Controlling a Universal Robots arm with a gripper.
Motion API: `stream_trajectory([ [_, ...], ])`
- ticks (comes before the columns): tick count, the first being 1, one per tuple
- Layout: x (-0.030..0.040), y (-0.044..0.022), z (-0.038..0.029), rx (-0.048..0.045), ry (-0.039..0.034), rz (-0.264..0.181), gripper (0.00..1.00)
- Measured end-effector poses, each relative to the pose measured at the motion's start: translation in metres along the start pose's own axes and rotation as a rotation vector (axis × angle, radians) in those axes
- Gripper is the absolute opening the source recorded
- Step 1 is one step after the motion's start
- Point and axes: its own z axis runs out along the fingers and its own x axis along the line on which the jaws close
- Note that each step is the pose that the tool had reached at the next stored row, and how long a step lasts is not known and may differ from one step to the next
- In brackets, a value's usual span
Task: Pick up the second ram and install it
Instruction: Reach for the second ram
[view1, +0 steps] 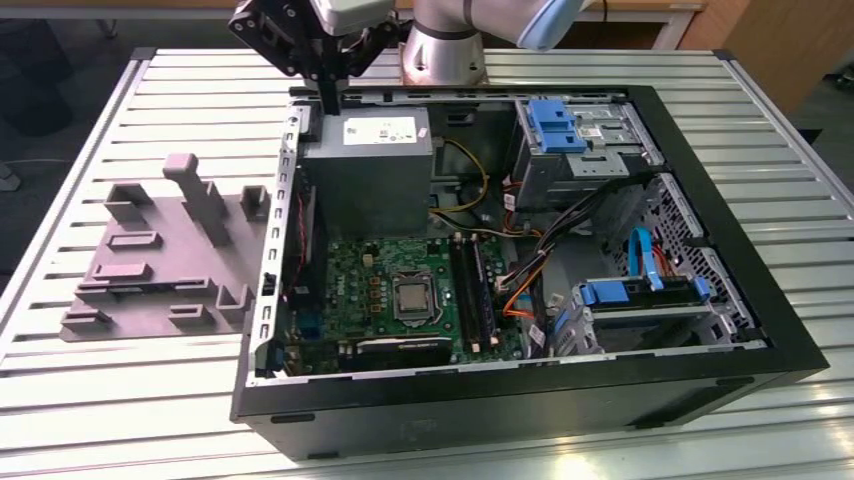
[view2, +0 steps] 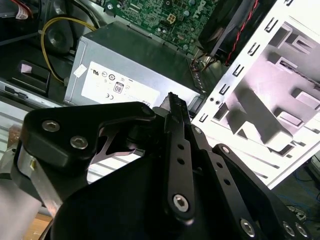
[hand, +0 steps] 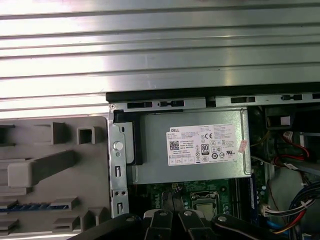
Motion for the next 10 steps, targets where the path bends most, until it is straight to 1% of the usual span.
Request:
stream_trajectory([
  [10,0.0023,-0.0002,0.0000,0.0000,0.0000,0.000,0.11],
])
